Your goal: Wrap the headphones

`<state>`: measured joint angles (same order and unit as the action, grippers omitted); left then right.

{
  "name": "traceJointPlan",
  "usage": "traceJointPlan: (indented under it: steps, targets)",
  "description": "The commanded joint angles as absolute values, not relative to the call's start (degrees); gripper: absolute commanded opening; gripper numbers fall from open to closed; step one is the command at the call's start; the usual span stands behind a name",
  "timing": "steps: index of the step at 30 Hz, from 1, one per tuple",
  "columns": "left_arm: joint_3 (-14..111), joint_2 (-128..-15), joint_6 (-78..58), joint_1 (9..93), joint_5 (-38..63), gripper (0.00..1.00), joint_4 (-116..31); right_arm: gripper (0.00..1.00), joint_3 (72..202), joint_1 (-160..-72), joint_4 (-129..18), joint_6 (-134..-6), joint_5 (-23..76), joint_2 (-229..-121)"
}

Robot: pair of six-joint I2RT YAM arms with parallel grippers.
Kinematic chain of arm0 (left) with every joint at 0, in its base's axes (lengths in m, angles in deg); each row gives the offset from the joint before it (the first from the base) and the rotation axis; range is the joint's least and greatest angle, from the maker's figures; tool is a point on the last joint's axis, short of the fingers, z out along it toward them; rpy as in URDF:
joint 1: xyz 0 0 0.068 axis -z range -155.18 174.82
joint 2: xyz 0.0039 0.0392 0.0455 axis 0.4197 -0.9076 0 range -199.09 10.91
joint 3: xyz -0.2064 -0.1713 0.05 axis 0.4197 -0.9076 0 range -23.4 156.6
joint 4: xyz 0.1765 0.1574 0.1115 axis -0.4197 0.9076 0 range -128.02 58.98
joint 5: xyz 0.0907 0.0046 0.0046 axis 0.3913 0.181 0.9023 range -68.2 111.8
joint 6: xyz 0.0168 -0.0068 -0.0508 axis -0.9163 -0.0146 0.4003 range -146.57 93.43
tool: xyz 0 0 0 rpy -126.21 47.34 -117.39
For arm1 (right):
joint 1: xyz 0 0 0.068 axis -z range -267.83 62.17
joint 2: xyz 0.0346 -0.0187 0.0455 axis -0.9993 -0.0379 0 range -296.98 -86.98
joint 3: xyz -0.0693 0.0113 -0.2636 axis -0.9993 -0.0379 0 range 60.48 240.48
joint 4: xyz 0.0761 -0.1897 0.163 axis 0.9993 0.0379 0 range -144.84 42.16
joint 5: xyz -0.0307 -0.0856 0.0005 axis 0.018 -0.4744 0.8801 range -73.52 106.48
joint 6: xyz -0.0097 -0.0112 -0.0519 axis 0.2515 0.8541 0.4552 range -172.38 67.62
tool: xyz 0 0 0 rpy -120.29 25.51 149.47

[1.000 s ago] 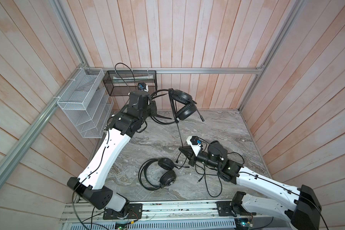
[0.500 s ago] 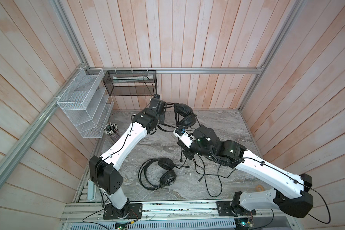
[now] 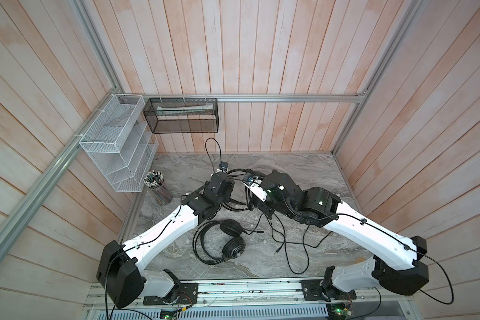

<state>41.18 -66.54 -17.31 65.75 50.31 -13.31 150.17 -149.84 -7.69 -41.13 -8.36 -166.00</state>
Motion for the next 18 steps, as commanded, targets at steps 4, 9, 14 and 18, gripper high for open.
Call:
traceJointPlan:
  steps: [4, 9, 14, 18]
  targets:
    - [36.68, -64.11, -19.98, 66.70, 48.18, 0.00, -12.02, 0.00, 146.97, -149.79, -22.44, -38.23, -18.55, -167.01]
    - [36.75, -63.75, -19.37, 66.74, 46.48, 0.00, -11.83, 0.02, 143.80, -149.77, -25.13, -35.25, -23.86, -168.43]
    - [36.94, -63.94, -18.96, 66.84, 45.32, 0.00, -11.88, 0.05, 142.35, -149.79, -28.33, -33.45, -26.69, -168.75]
    - [36.72, -63.72, -18.99, 66.92, 45.01, 0.00, -11.81, 0.14, 142.12, -149.84, -29.91, -33.00, -26.78, -169.06]
